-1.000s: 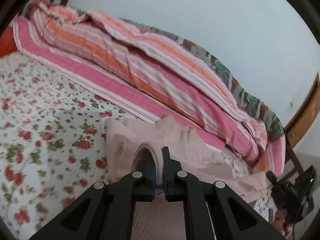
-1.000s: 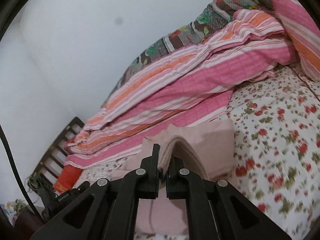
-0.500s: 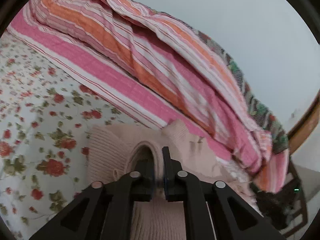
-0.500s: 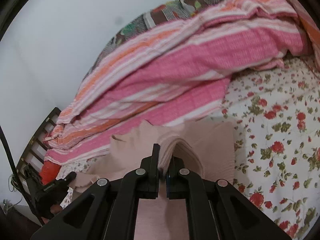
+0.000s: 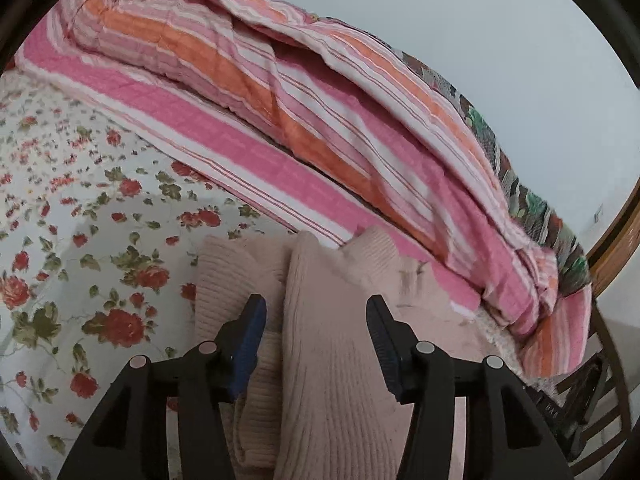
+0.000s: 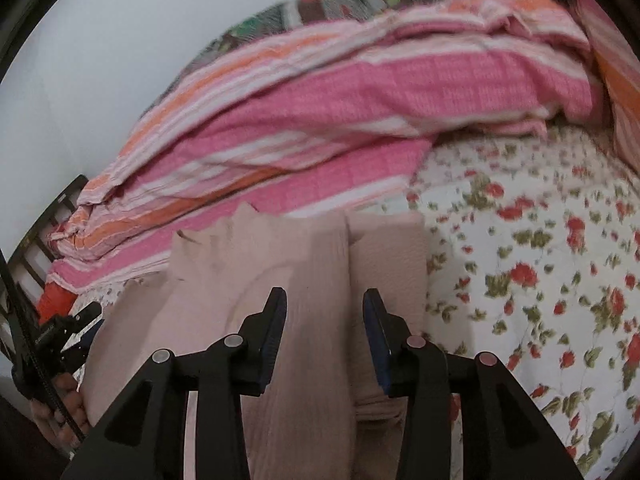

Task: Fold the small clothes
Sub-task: 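Lift the hem with both grippers and fold it toward the collar, then open both grippers and release the folded sweater hem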

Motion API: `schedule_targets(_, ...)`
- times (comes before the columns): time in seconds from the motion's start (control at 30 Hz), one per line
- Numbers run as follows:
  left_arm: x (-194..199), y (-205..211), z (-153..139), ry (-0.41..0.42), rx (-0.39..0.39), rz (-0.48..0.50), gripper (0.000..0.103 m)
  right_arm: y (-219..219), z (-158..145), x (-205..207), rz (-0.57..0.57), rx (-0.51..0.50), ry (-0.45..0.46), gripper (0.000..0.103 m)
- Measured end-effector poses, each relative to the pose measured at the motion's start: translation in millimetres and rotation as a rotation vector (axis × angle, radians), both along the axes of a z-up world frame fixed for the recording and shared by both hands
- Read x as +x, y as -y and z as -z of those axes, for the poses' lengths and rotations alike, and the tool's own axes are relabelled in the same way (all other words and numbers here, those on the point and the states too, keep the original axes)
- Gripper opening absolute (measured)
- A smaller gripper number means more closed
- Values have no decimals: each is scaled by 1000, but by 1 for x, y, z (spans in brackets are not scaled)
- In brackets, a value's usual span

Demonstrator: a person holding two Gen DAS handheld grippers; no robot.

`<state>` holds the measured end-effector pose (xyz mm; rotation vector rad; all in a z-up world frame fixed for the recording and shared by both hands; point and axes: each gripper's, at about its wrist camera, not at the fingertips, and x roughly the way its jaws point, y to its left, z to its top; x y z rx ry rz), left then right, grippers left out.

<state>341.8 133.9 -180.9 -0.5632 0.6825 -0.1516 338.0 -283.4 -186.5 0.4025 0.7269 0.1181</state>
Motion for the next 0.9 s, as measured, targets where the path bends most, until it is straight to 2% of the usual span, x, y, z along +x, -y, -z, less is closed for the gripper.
schedule_targets(0.13, -2, 11, -2, 4, 96, 1, 50, 4, 3, -1, 12, 22, -3, 39)
schedule_targets(0.4, -9, 14, -3, 1, 173, 7, 54, -14, -4, -5, 12, -136, -23, 39)
schedule_targets(0.57, -16, 16, -5, 7, 211, 15, 57, -20, -17, -13, 2, -208, -22, 44)
schedule_targets(0.67, -22, 16, -12, 16, 234, 10, 57, -22, -33, -24, -6, -222, 0, 54)
schedule_targets(0.8, -31, 11, -21, 44, 227, 6, 60, -18, -43, -45, 0, -186, -30, 56)
schedule_targets(0.9, -37, 9, -26, 51, 211, 6, 60, -14, -37, -66, 2, -141, -76, 58)
